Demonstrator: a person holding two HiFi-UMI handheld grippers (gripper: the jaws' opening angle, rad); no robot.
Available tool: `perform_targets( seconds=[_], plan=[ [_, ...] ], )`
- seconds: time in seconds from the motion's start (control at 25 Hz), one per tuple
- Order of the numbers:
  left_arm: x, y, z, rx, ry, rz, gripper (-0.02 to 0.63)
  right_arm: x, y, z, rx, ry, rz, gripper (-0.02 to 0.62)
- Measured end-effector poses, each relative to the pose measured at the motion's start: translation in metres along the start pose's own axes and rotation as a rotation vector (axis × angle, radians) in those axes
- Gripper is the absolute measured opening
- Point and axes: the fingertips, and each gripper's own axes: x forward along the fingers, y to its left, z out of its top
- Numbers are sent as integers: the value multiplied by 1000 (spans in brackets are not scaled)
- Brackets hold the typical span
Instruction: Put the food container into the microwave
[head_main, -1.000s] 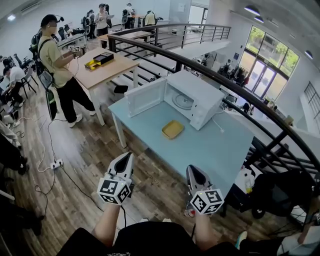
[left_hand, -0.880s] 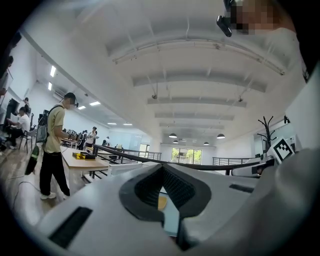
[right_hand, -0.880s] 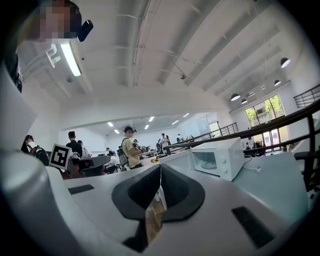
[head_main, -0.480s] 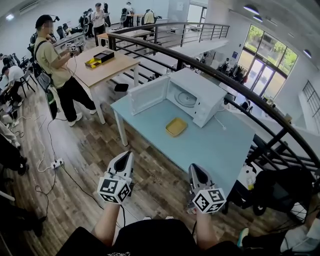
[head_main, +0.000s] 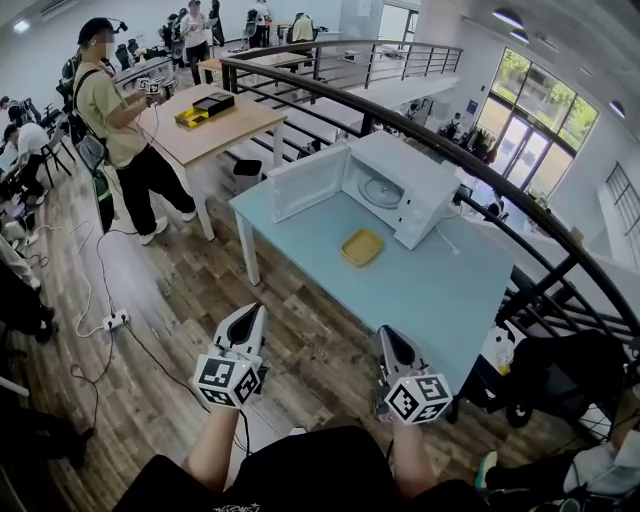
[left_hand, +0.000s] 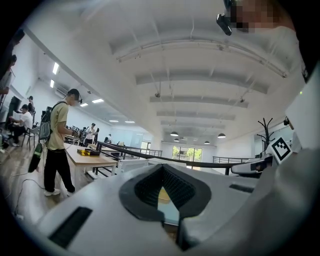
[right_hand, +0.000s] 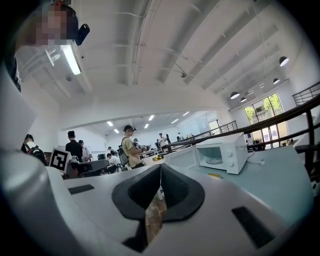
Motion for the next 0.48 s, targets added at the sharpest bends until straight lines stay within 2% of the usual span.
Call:
perform_targets(
  seconds=[0.32, 0.48],
  plan=[
    [4, 8, -1, -24, -17, 1, 8, 15, 8, -11, -12, 41, 59, 6],
    [15, 9, -10, -12, 11, 1, 8, 27, 4, -16, 8, 48, 80, 6]
  ],
)
